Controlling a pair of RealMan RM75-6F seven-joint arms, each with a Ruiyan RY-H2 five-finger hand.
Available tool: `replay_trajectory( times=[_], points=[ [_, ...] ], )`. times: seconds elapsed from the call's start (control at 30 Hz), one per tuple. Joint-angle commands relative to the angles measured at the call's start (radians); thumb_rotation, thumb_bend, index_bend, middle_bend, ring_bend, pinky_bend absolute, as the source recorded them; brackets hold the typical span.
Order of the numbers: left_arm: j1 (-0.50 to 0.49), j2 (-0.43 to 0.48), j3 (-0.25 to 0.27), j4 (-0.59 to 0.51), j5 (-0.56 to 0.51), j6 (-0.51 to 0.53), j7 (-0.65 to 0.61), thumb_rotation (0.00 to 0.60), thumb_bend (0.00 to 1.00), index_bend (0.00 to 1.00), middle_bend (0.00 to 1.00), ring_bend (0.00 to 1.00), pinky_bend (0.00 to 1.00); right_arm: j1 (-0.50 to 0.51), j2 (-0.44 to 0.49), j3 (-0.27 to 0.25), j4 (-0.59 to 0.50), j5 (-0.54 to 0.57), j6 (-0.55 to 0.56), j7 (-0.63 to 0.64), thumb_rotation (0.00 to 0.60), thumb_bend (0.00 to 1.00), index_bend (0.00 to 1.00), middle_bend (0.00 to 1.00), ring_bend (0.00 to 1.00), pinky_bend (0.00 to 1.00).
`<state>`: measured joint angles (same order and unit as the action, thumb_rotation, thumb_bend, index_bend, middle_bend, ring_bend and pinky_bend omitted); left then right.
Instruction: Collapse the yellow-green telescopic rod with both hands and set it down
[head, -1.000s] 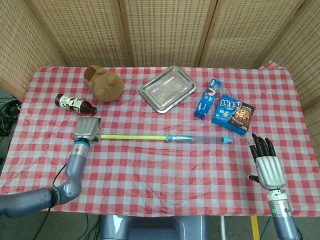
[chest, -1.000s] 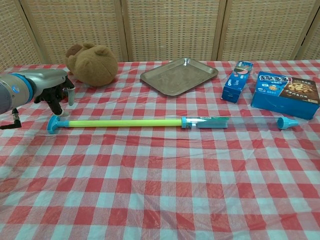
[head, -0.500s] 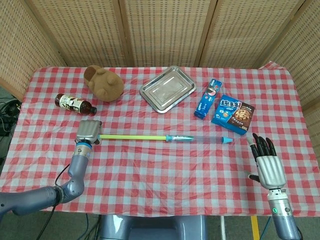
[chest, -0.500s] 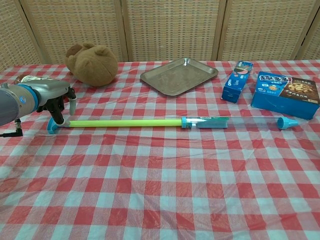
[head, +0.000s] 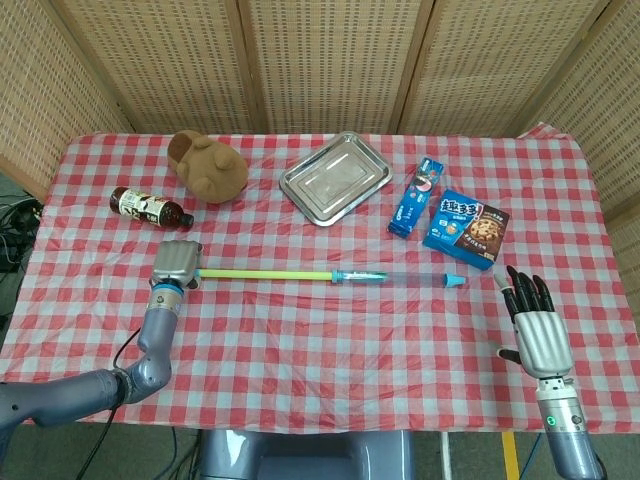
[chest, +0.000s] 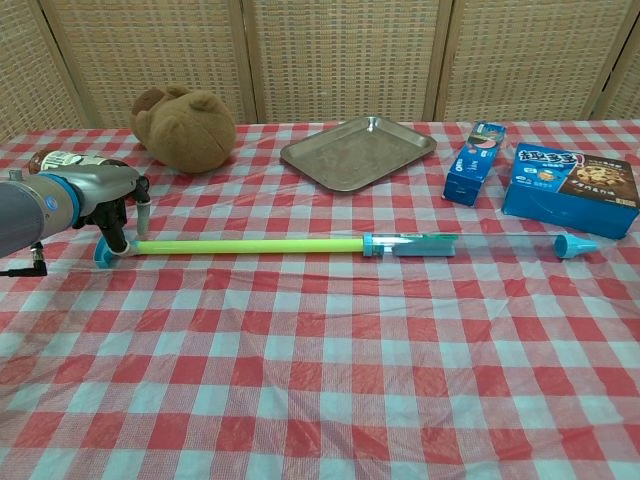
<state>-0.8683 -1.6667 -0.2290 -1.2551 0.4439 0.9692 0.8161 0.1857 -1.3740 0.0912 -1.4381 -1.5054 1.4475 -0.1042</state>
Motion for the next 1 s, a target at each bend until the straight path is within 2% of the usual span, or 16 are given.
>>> replay_trajectory(
  times=[0.03,0.7,0.87,1.0],
  points=[
    [-0.004,-0.004,0.003,0.005,-0.004,-0.001,0.004,0.6,0.3,0.49,0.9,0.85,0.73,-0.001,0.001,0.0,0.0,0.0,0.001,0.003,0.6,0.12,0.0,0.0,0.0,0.0],
    [-0.032,-0.06,0.022,0.091,-0.045,-0.032,0.037,0.6,0.31,0.52,0.9,0.85,0.73,-0.002,0.002,0.001,0.003,-0.004,0.009,0.029,0.6,0.12,0.0,0.0,0.0,0.0],
    [-0.035,-0.067,0.024,0.094,-0.038,-0.029,0.038,0.6,0.46,0.57,0.9,0.85,0.73,-0.002,0.002,0.0,0.004,-0.013,0.016,0.034,0.6,0.12,0.0,0.0,0.0,0.0],
    [-0.033,-0.066,0.023,0.09,-0.033,-0.022,0.034,0.6,0.52,0.7,0.9,0.85,0.73,-0.003,0.001,-0.001,0.006,-0.019,0.022,0.039,0.6,0.12,0.0,0.0,0.0,0.0]
  ],
)
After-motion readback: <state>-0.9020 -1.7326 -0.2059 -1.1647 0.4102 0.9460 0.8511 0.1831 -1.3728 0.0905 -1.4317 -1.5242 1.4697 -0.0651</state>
